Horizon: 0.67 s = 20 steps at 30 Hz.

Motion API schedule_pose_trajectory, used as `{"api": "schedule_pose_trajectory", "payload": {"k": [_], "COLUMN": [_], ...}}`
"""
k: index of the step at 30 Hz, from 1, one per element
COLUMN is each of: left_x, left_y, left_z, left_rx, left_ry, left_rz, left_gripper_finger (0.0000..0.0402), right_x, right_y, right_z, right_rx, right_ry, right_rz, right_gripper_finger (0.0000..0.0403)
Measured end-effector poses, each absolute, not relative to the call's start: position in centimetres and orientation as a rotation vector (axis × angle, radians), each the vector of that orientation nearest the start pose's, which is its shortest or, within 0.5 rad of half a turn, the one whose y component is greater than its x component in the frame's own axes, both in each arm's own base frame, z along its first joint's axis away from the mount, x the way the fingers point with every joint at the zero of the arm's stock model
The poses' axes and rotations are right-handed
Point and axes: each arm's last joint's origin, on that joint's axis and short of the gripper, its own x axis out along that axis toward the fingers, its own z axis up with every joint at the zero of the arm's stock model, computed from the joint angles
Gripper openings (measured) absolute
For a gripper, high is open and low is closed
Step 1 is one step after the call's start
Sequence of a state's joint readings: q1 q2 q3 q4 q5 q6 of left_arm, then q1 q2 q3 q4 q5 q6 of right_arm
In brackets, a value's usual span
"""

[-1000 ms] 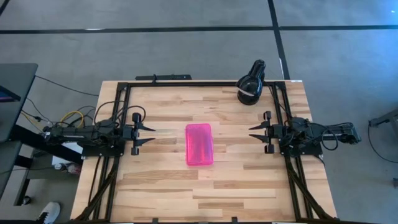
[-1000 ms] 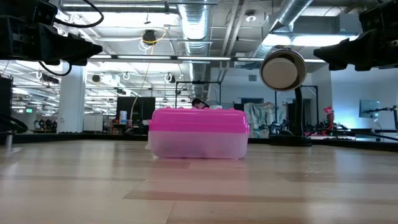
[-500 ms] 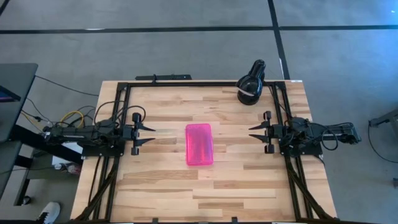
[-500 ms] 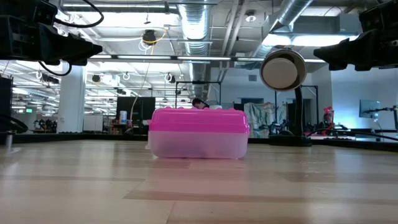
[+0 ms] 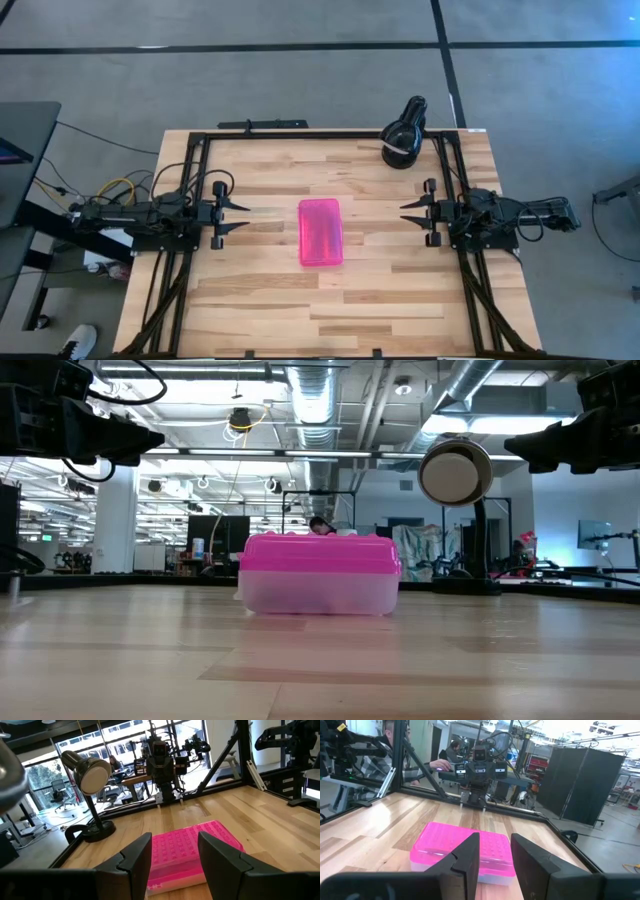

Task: Pick & place school supplies into a supply box
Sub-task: Return to Home Position

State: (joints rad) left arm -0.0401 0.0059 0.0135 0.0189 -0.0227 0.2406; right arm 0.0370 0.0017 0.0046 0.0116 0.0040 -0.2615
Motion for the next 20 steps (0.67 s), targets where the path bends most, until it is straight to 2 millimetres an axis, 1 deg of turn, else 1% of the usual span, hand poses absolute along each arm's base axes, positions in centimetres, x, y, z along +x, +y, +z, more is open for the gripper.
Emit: {"api": "schedule_pose_trajectory", "payload": {"k": [20], "left_x": [9.71], "left_y": [-0.32], "left_z": [16.95], "left_rx": [0.232], "left_ry": [-0.028], "left_rz": [-0.014], "left_gripper_finger": [0.0155], "right_x": [9.75], "right_y": [0.35], "right_z": [16.60], "right_rx": [-0.261], "right_ry": [-0.018], "right_rz": [0.031], "right_gripper_finger": [0.0107]}}
